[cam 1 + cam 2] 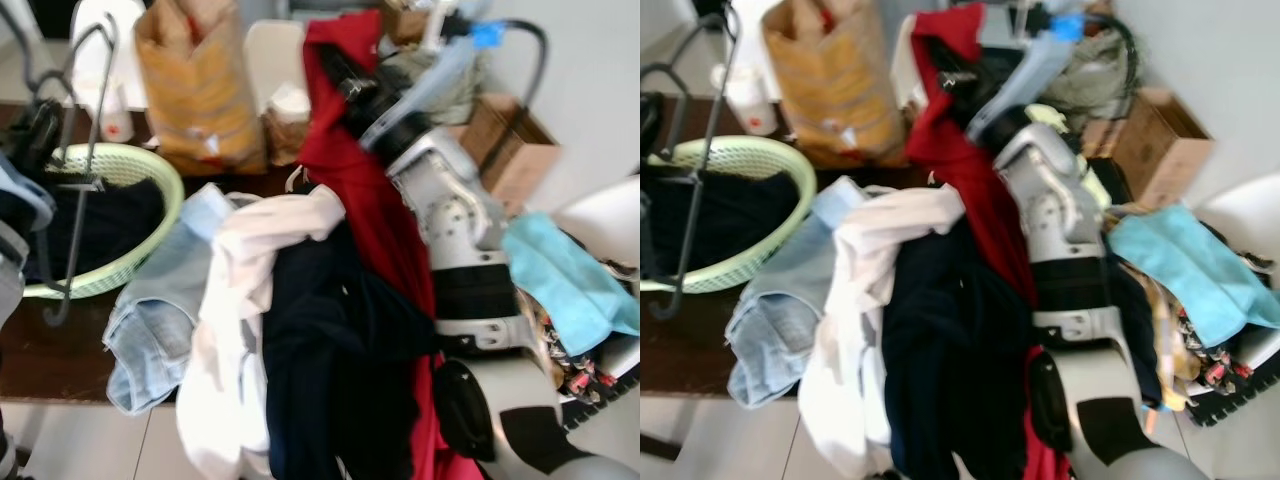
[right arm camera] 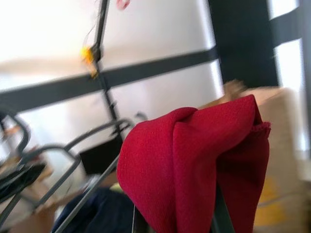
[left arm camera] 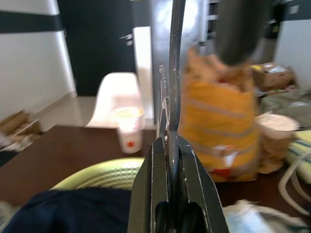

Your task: Hang hanger

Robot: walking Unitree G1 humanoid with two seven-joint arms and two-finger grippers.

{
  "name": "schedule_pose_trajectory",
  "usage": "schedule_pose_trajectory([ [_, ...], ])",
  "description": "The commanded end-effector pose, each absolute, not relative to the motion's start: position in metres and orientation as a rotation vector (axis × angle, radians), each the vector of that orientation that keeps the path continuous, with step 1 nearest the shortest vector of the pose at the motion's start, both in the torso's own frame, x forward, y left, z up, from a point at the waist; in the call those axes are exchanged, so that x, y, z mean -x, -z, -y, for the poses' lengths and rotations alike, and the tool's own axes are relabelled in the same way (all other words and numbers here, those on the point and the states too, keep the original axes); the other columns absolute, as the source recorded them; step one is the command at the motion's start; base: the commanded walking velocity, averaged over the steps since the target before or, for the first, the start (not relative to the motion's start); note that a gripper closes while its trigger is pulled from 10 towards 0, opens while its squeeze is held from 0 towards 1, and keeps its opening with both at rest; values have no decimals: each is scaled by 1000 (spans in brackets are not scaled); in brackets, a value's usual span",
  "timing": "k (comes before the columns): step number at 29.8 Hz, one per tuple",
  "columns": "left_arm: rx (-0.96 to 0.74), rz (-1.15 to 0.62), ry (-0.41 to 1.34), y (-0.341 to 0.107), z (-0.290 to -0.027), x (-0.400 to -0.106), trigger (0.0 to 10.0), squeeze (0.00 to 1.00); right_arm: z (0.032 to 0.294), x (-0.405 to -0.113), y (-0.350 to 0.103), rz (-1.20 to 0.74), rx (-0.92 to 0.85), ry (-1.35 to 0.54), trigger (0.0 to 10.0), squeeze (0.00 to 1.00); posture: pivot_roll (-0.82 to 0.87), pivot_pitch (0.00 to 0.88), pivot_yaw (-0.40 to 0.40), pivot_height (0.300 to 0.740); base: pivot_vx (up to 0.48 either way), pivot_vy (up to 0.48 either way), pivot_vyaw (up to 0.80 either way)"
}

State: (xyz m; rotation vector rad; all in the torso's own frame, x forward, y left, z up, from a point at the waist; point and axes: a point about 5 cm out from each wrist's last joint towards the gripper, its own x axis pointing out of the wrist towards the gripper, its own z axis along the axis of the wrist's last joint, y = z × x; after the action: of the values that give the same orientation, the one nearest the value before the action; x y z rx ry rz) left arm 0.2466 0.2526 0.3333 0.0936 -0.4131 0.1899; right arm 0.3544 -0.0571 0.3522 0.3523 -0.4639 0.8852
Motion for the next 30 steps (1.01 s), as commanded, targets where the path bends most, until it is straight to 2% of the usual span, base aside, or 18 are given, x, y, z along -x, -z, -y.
schedule_pose_trajectory([
  [1, -85, 405, -185, -329, -249, -247, 10000, 0, 53, -346, -353, 474, -317, -926, 10000, 0, 48, 129, -54, 740, 0, 0, 656],
  [4, -68, 393, -155, -324, -240, -251, 10000, 0, 32, -342, -329, 353, -151, -961, 10000, 0, 42, 128, -52, 740, 0, 0, 0],
  [6, -64, 391, -142, -323, -236, -253, 10000, 0, 28, -345, -316, 293, -88, -933, 10000, 0, 38, 120, -50, 740, 0, 0, 0],
  [10, -55, 392, -118, -322, -230, -255, 10000, 0, 26, -352, -293, 186, 18, -860, 10000, 0, 39, 113, -50, 740, 0, 0, 0],
  [11, -53, 390, -108, -322, -228, -256, 10000, 0, 29, -355, -279, 127, 92, -834, 10000, 0, 41, 108, -48, 740, 0, 0, 0],
  [13, -53, 390, -108, -322, -228, -256, 10000, 0, 29, -355, -279, 127, 92, -834, 10000, 0, 41, 108, -48, 740, 0, 0, 0],
  [14, -50, 389, -100, -321, -226, -257, 10000, 0, 33, -357, -265, 70, 179, -825, 10000, 0, 42, 103, -48, 740, 0, 0, 0],
  [15, -50, 389, -100, -321, -226, -257, 10000, 0, 33, -357, -265, 70, 179, -825, 10000, 0, 42, 103, -48, 740, 0, 0, 0],
  [16, -51, 390, -91, -321, -224, -257, 10000, 0, 36, -356, -251, 0, 237, -840, 10000, 655, 42, 96, -47, 740, 0, 0, 0],
  [18, -51, 390, -91, -321, -224, -257, 10000, 0, 36, -356, -251, 0, 237, -840, 10000, 655, 42, 96, -47, 740, 0, 0, 0],
  [19, -53, 393, -87, -322, -223, -258, 10000, 0, 39, -355, -243, -46, 270, -849, 10000, 1000, 41, 92, -46, 740, 0, 0, 0],
  [30, -55, 404, -87, -325, -222, -259, 10000, 0, 49, -350, -232, -107, 341, -842, 10000, 1000, 26, 104, -40, 740, 0, 0, 0],
])
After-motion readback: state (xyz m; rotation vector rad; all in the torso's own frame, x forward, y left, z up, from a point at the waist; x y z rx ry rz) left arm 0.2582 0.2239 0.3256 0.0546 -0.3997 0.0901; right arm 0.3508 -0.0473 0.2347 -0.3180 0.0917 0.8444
